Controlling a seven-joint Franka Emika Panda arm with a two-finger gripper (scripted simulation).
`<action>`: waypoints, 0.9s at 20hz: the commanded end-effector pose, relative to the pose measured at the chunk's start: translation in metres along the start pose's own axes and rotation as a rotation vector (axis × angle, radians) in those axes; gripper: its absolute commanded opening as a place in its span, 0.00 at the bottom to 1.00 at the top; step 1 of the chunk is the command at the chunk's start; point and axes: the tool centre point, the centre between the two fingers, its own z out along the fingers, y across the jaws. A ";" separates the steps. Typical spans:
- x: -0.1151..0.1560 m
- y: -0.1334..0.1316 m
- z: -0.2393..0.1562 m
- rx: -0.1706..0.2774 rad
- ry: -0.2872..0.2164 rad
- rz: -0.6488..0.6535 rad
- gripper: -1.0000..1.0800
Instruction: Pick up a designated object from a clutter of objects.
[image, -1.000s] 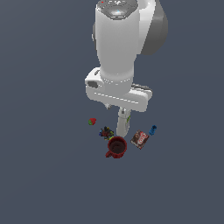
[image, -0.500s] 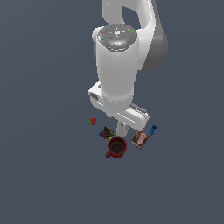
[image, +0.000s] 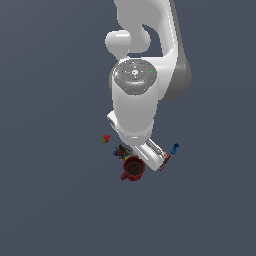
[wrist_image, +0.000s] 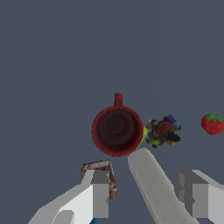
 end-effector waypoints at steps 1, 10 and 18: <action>0.004 -0.005 0.009 -0.004 -0.003 0.069 0.62; 0.016 -0.023 0.045 -0.020 -0.006 0.309 0.62; 0.025 -0.036 0.077 -0.036 0.000 0.511 0.62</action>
